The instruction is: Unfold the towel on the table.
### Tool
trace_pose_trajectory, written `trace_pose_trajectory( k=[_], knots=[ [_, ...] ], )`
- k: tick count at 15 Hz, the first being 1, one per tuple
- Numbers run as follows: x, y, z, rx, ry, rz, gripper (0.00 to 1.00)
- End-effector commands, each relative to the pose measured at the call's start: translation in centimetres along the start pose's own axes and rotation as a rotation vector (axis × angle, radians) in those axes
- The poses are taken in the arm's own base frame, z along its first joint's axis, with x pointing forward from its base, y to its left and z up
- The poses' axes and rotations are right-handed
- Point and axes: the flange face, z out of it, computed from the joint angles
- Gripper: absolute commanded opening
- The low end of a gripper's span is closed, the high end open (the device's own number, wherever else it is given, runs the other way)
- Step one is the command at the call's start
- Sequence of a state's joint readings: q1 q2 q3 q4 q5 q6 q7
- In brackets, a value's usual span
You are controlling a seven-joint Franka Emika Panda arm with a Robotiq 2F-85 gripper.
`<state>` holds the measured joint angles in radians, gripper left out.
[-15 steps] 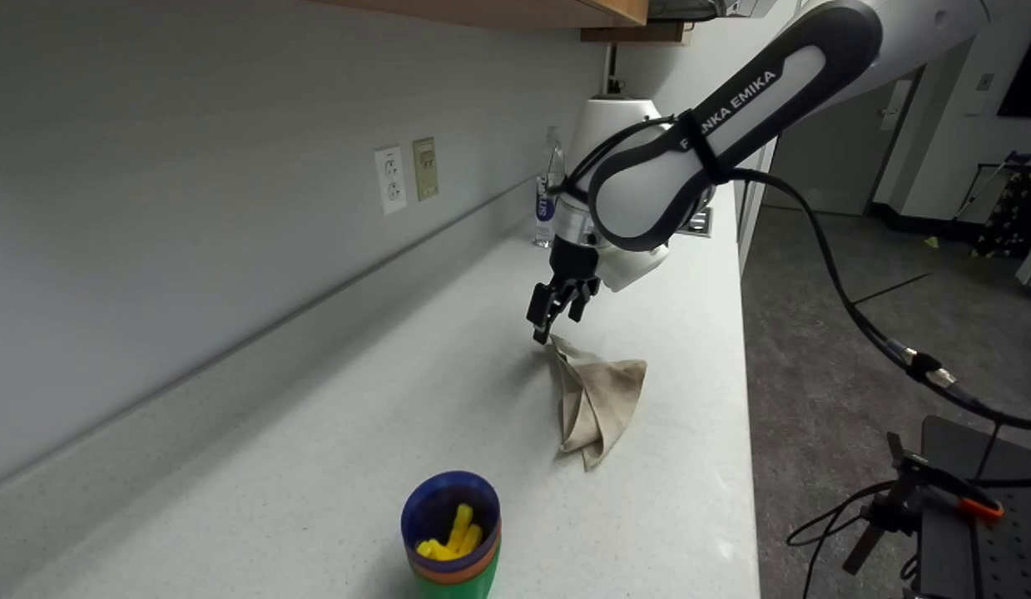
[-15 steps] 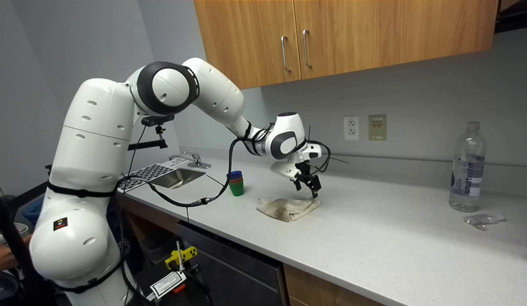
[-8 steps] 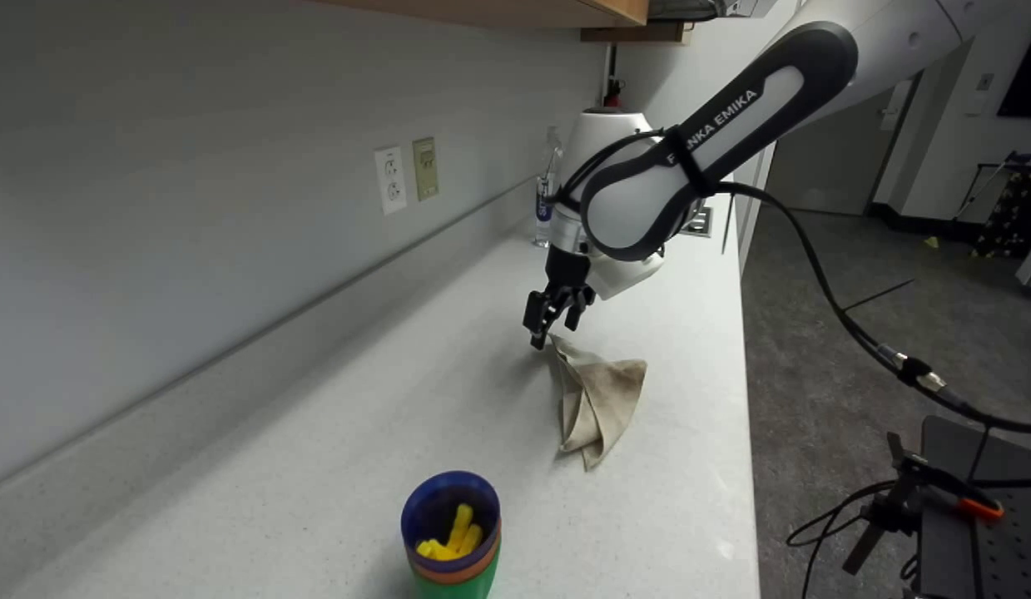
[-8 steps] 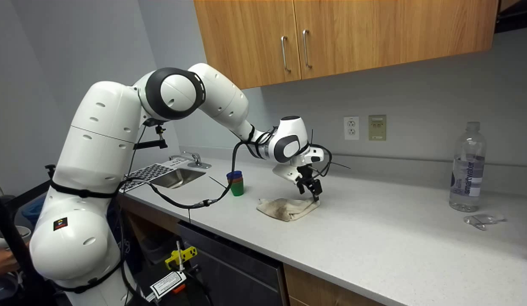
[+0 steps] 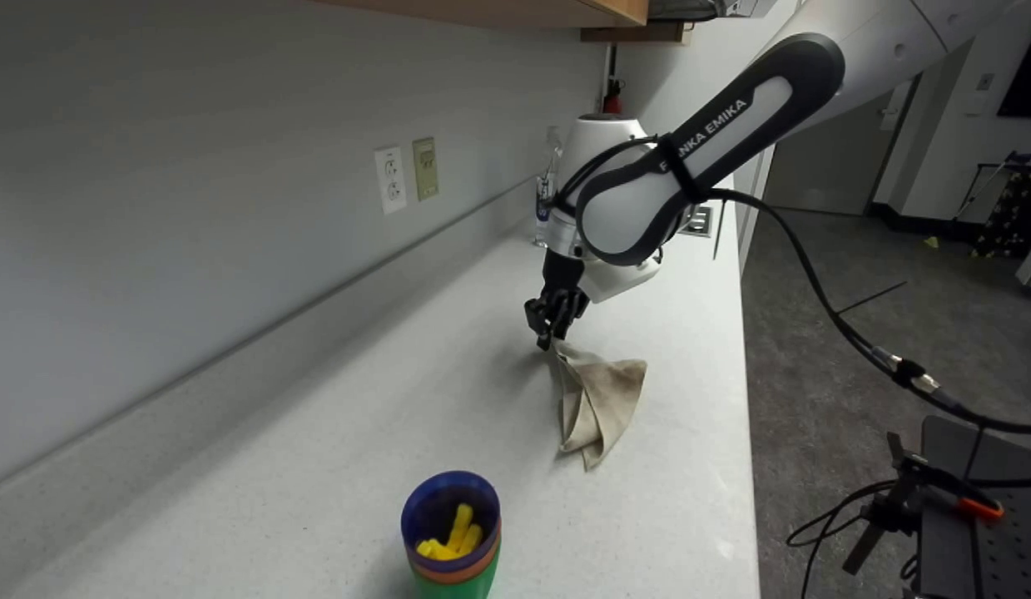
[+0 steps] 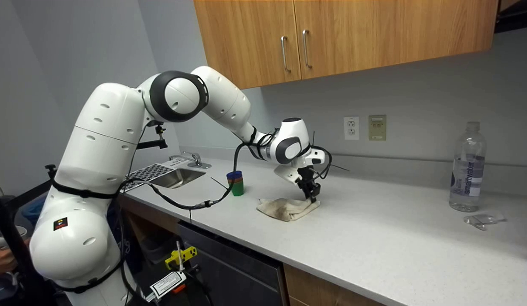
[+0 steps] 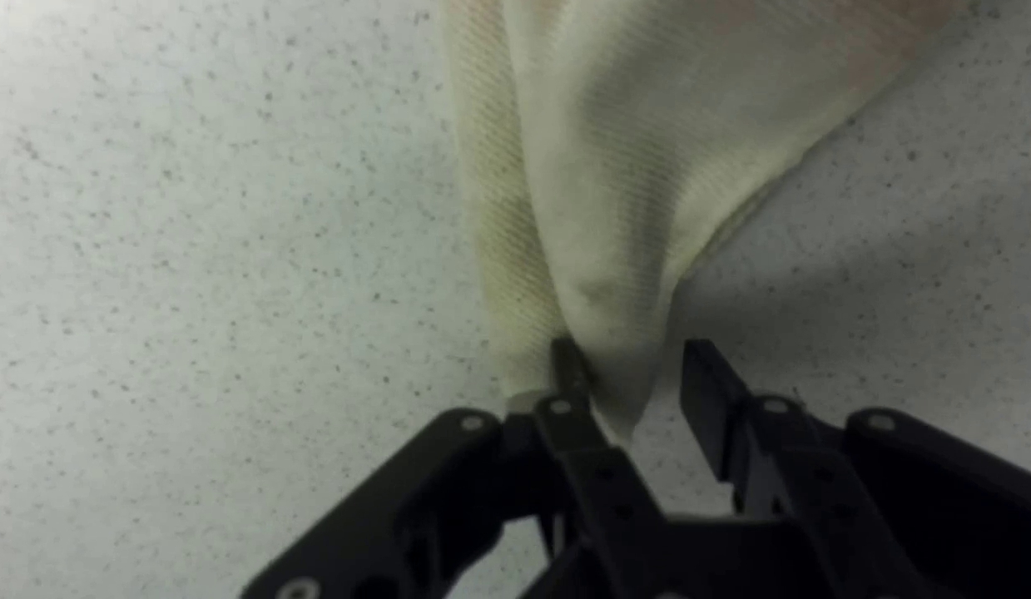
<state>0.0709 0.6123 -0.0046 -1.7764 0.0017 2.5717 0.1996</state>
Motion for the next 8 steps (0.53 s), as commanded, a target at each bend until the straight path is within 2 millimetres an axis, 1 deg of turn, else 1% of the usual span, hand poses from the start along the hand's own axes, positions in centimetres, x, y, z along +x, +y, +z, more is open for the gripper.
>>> trace_pose_trajectory(
  k=[1, 2, 5, 8],
  knots=[
    [0.6, 0.2, -0.3, -0.021, 0.011, 0.039, 0.05],
    [0.6, 0.3, -0.5, -0.030, 0.012, 0.044, 0.01],
    [0.4, 0.6, -1.7, -0.042, 0.028, 0.052, 0.00],
    [-0.2, 0.3, -4.3, -0.049, 0.036, 0.041, 0.01]
  ],
)
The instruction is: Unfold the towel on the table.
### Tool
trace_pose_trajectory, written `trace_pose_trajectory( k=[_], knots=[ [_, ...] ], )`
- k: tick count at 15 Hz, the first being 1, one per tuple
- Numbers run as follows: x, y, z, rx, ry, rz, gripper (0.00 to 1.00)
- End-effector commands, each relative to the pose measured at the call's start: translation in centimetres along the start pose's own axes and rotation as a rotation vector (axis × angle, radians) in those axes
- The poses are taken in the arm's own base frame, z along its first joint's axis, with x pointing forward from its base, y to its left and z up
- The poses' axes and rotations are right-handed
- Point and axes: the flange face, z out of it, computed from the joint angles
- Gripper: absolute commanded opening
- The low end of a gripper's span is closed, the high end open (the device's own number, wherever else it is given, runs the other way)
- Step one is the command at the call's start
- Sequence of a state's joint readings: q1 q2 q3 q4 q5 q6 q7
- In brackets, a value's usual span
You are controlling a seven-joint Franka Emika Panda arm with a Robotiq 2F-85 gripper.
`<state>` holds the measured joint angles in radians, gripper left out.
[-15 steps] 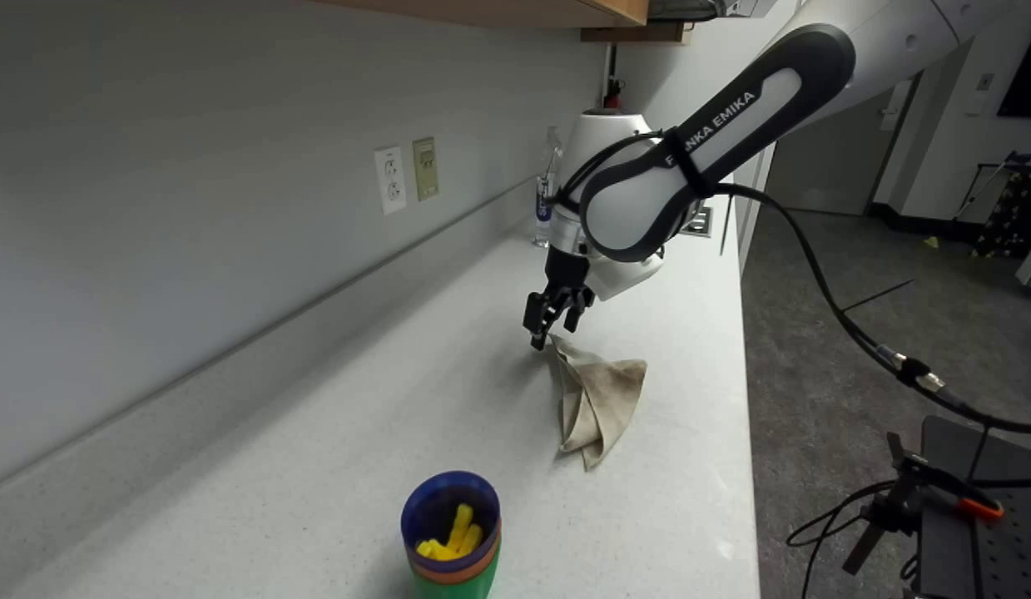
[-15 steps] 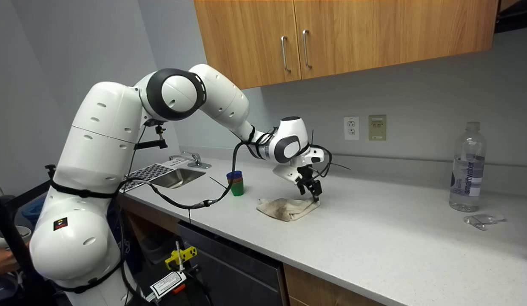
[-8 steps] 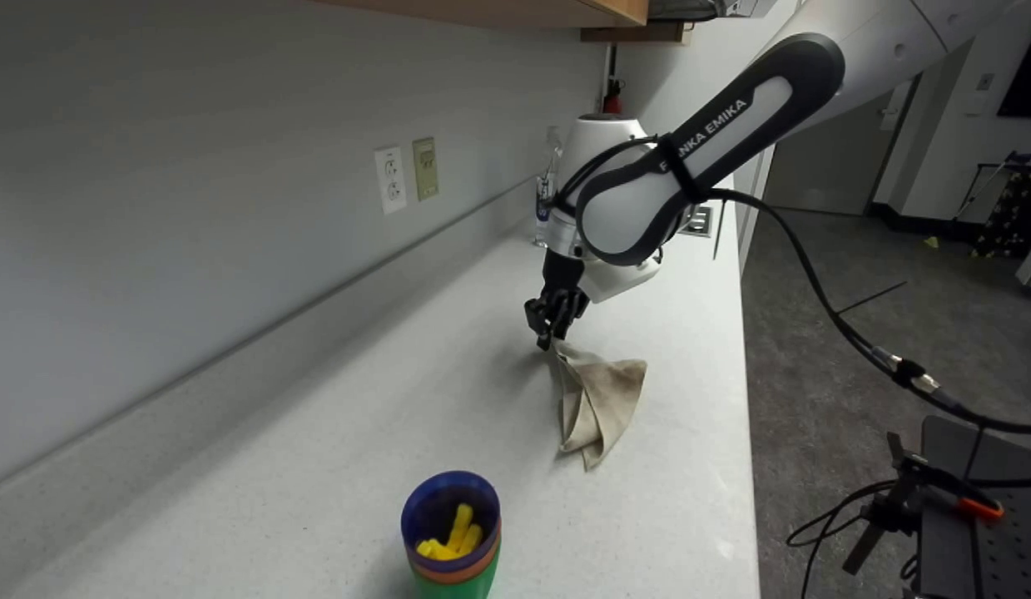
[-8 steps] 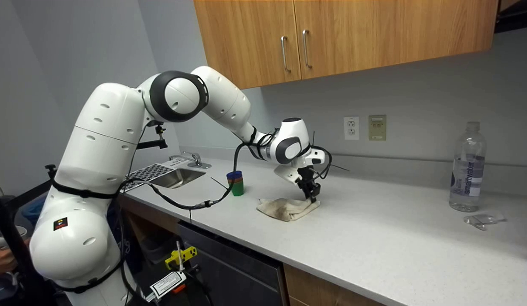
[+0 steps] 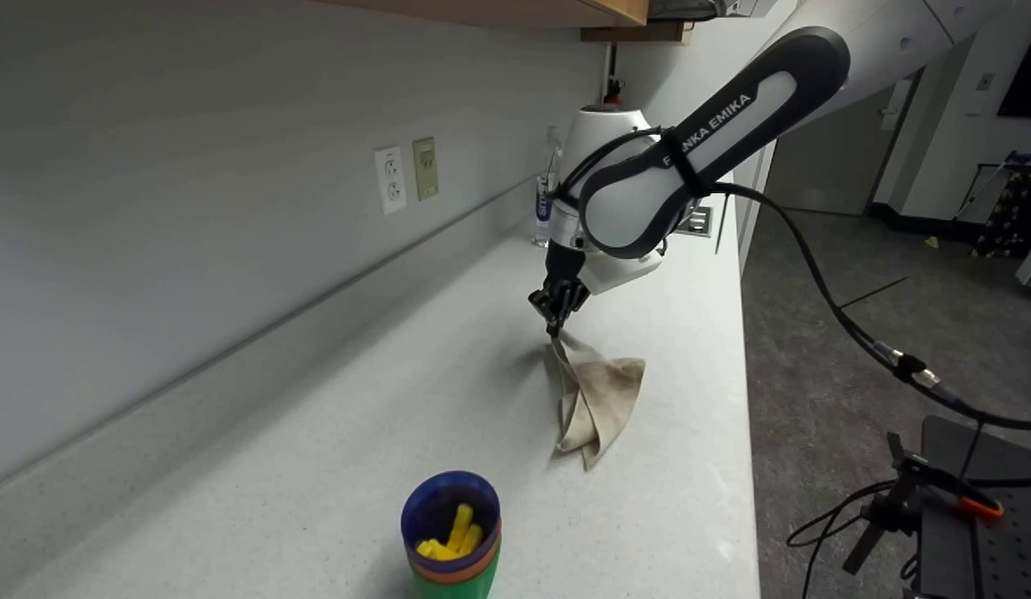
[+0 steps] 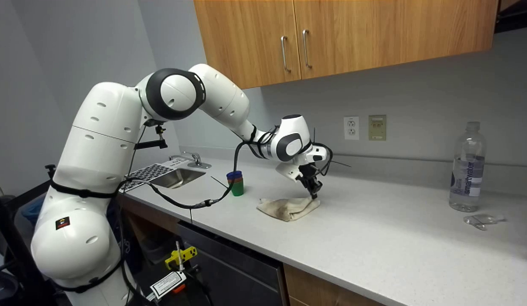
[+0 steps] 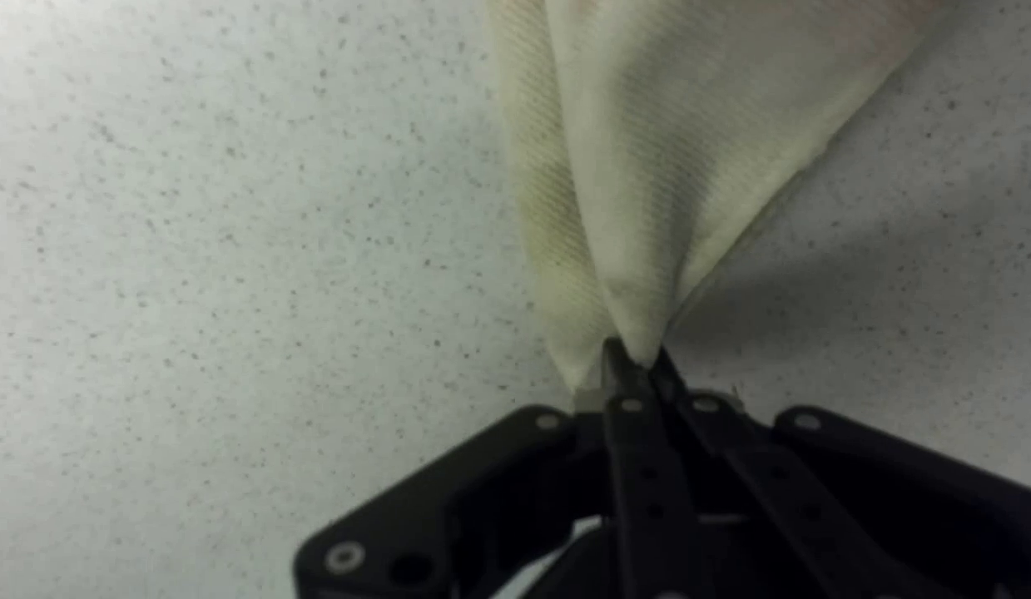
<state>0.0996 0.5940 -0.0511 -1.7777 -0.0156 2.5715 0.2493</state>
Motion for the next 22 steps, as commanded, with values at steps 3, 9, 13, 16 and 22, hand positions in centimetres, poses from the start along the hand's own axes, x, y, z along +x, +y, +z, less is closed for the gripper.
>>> trace_pose_trajectory(
  k=[3, 9, 13, 16, 22],
  knots=[
    [-2.1, -1.3, -6.8, 0.012, -0.002, -0.034, 0.01],
    [-7.7, -1.3, -10.4, -0.020, -0.113, -0.077, 0.01],
    [-11.8, -1.2, -10.9, -0.051, -0.203, -0.110, 0.01],
    [-15.1, -1.1, -10.6, -0.065, -0.285, -0.130, 0.01],
    [-19.0, 1.2, -8.7, -0.098, -0.378, -0.113, 0.01]
  ],
)
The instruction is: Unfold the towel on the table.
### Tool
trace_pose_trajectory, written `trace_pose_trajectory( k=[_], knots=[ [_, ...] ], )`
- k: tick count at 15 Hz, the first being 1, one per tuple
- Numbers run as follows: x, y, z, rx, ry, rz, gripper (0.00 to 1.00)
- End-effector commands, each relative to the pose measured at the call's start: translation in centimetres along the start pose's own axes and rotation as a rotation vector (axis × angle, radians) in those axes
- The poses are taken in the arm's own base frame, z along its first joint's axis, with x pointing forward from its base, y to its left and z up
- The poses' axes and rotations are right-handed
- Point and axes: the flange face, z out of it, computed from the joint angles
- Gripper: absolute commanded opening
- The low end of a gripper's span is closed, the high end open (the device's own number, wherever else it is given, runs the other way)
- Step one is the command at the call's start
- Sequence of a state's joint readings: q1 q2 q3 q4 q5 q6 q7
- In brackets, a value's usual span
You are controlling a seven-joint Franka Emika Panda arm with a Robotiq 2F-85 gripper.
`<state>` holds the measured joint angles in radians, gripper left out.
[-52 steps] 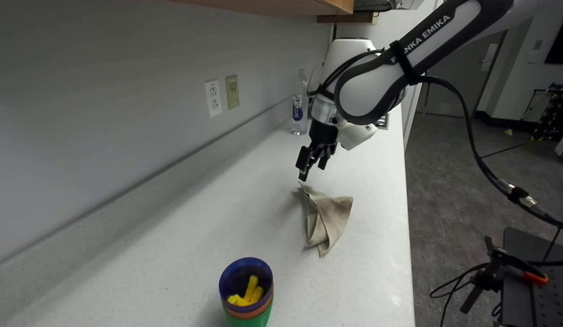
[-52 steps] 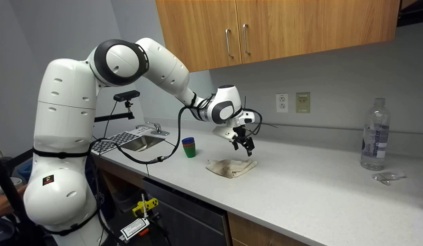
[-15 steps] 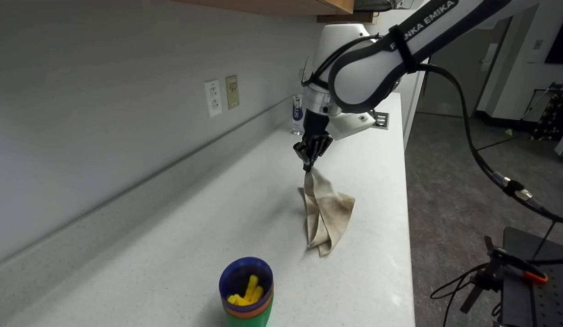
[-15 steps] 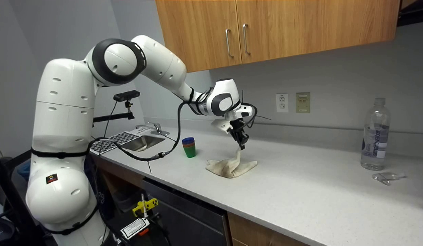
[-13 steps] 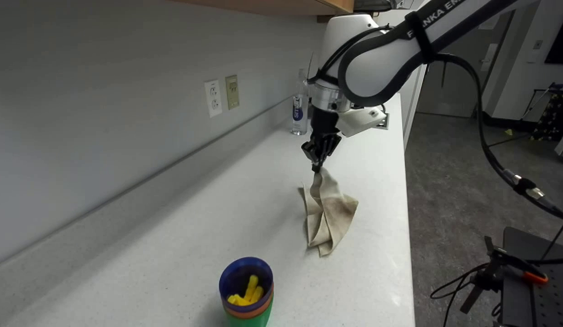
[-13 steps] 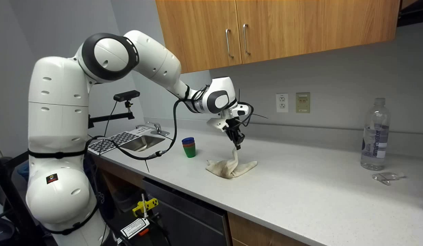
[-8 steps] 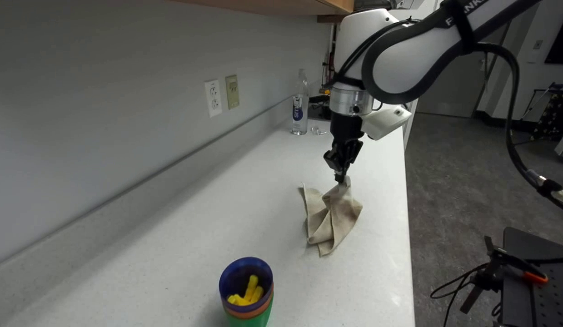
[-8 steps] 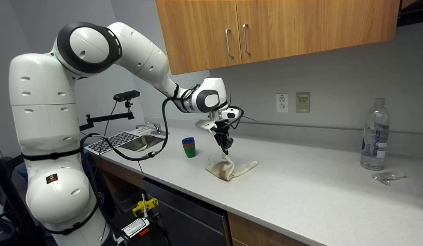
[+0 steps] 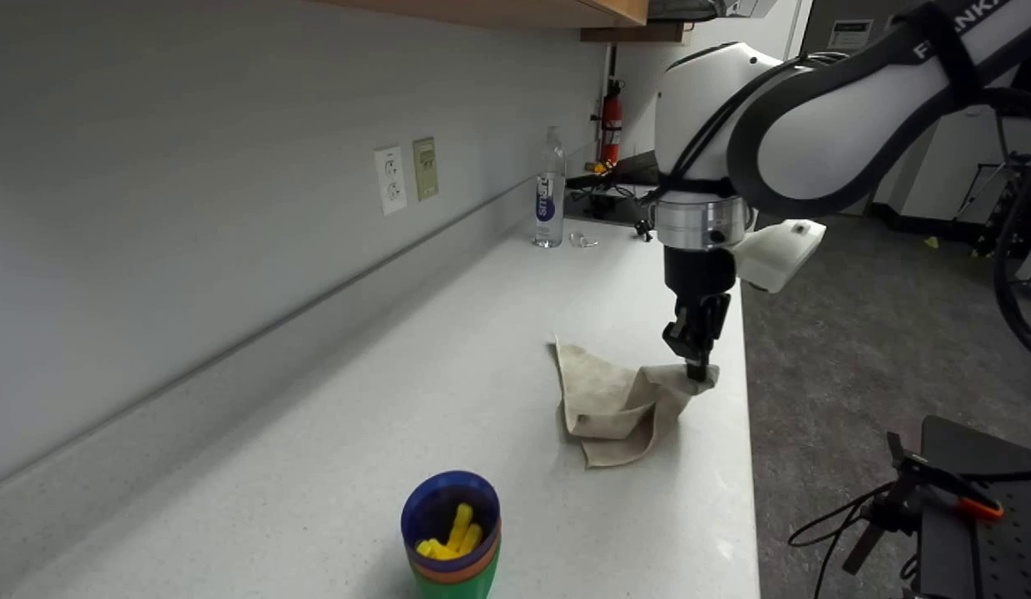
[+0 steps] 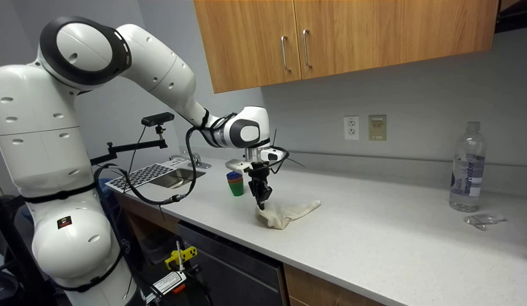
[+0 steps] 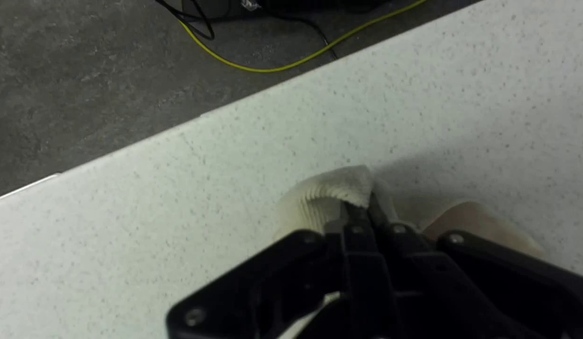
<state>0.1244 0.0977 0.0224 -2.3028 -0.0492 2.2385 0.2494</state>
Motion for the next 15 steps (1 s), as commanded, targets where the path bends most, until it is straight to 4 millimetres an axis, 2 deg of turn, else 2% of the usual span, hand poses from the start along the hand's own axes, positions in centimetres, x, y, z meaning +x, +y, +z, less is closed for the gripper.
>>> trace_pose_trajectory(
  k=[1, 7, 8, 9, 13, 15],
  knots=[
    [-2.4, 1.5, 0.9, -0.028, -0.039, 0.010, 0.01],
    [-3.5, 2.1, 2.2, -0.009, -0.088, 0.015, 0.01],
    [-3.6, 2.2, 2.3, -0.008, -0.092, 0.014, 0.27],
    [-3.7, 2.1, 2.4, 0.000, -0.104, 0.012, 0.29],
    [-4.3, 2.3, 2.4, 0.000, -0.174, -0.002, 0.58],
    [-4.4, 2.4, 2.4, -0.019, -0.154, -0.018, 0.73]
  ],
)
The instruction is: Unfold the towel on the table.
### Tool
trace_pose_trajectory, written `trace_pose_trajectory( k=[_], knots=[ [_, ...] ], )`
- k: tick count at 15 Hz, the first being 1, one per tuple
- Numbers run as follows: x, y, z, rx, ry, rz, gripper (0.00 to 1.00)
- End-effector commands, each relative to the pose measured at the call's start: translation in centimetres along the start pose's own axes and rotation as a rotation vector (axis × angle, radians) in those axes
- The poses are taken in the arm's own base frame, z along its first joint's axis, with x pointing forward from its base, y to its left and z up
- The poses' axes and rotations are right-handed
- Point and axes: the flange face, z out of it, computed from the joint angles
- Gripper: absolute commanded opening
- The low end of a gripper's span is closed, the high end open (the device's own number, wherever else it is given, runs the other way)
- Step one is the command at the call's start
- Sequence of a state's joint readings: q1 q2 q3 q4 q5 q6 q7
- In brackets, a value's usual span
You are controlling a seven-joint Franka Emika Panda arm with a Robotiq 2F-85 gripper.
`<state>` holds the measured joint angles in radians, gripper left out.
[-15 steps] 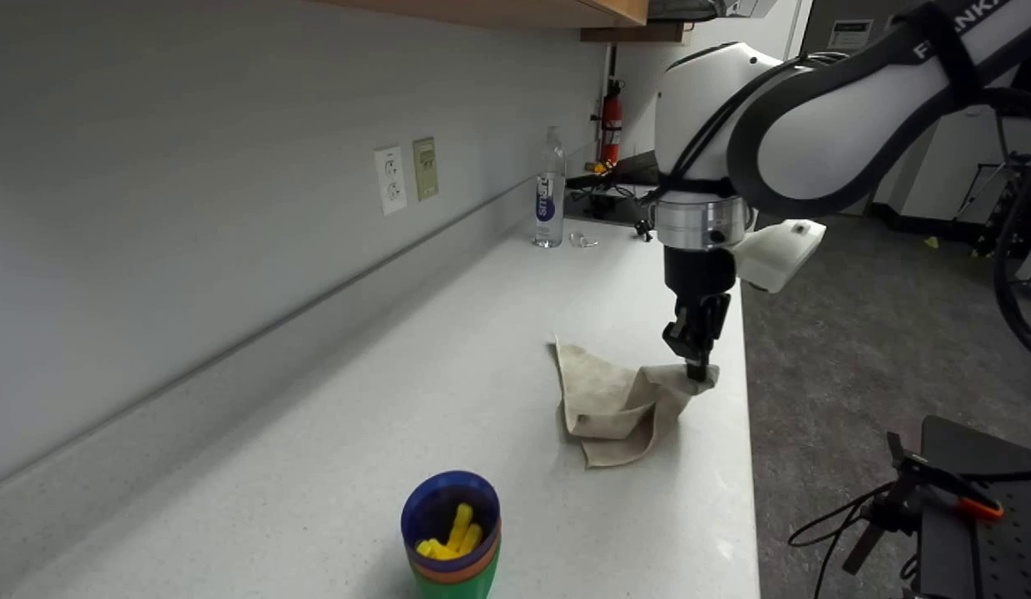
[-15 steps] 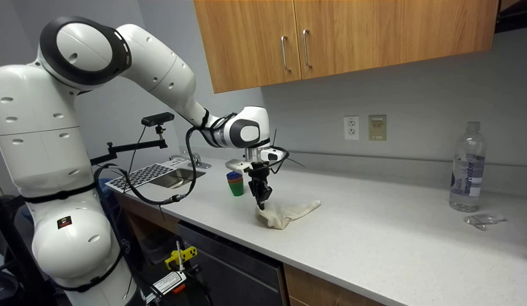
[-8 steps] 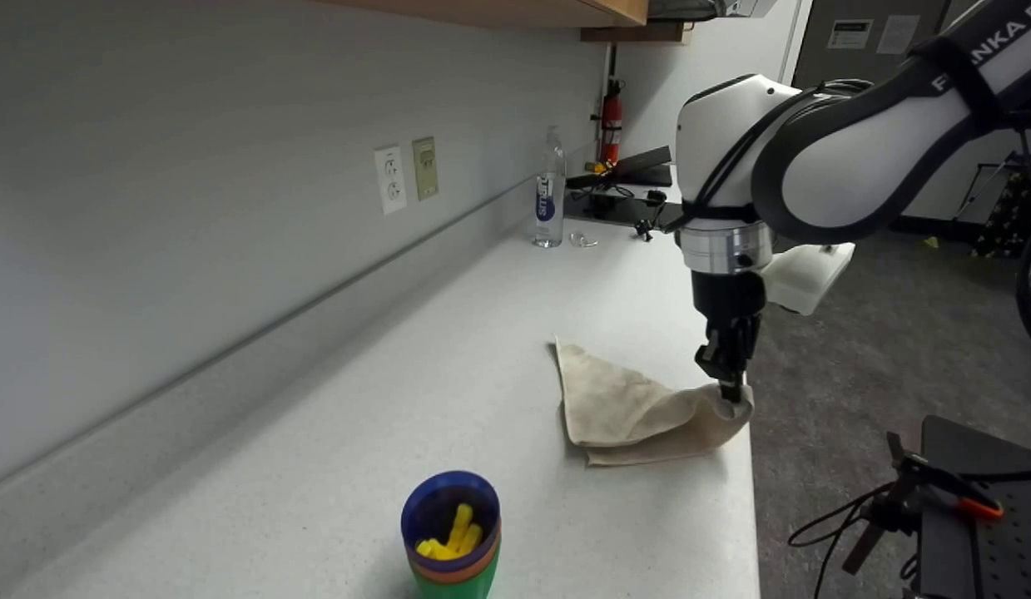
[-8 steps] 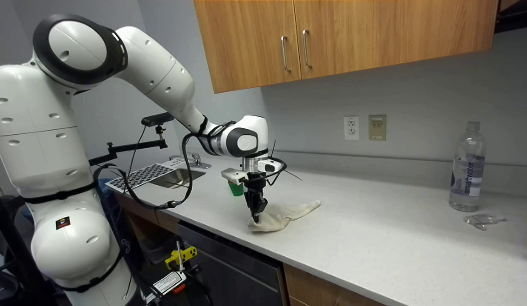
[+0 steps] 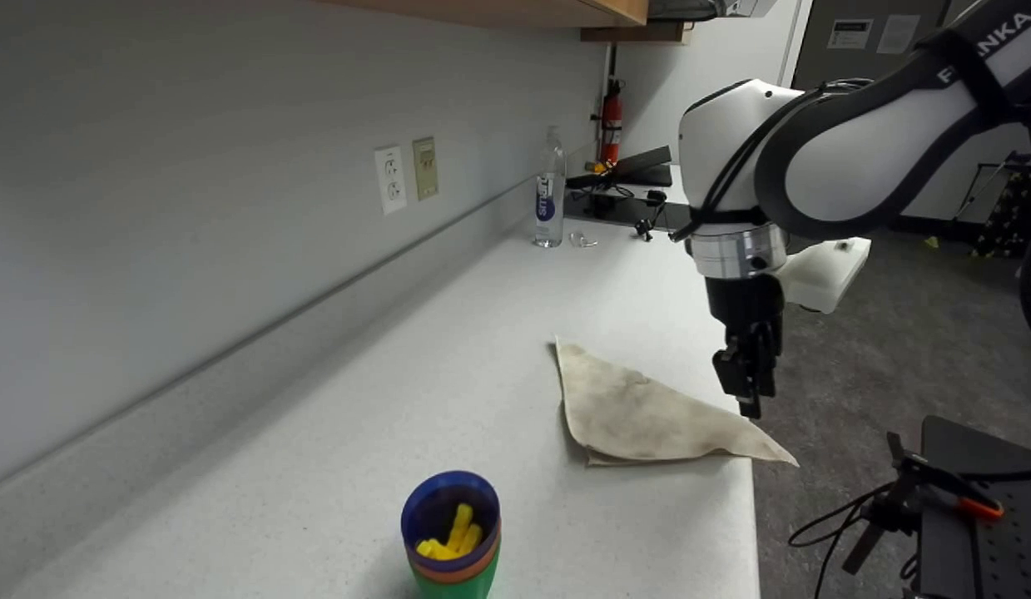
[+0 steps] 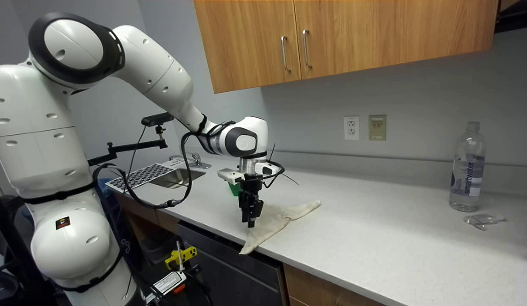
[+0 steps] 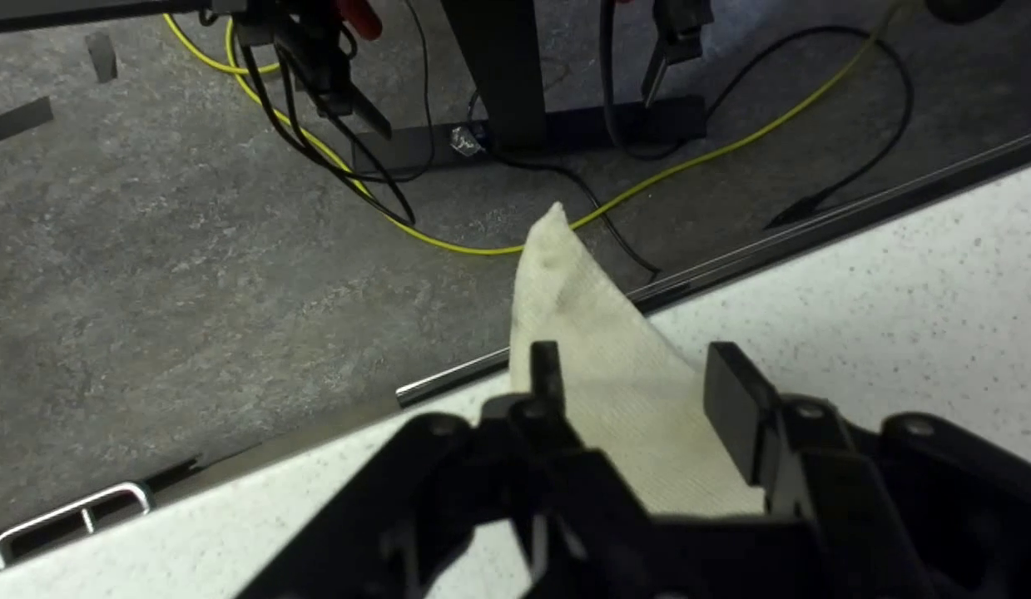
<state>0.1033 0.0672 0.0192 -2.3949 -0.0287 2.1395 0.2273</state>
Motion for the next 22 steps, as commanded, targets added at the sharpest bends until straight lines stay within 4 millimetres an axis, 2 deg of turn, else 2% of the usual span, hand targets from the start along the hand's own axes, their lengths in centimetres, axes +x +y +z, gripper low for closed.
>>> trace_pose_trajectory(
  k=[1, 2, 4, 8, 11, 13, 16, 22],
  knots=[
    [-0.7, 0.6, -0.9, -0.010, 0.037, -0.042, 0.80],
    [-0.5, -0.4, -2.6, -0.035, 0.068, -0.054, 0.88],
    [-0.2, -2.0, -4.0, -0.046, 0.116, -0.097, 1.00],
    [1.4, -5.9, -6.6, -0.063, 0.237, -0.206, 1.00],
    [2.8, -8.5, -7.4, -0.059, 0.316, -0.287, 1.00],
    [3.6, -9.8, -7.4, -0.044, 0.353, -0.326, 1.00],
    [5.3, -10.5, -6.2, -0.026, 0.405, -0.368, 1.00],
    [8.1, -12.0, -2.9, -0.016, 0.431, -0.405, 1.00]
  ],
)
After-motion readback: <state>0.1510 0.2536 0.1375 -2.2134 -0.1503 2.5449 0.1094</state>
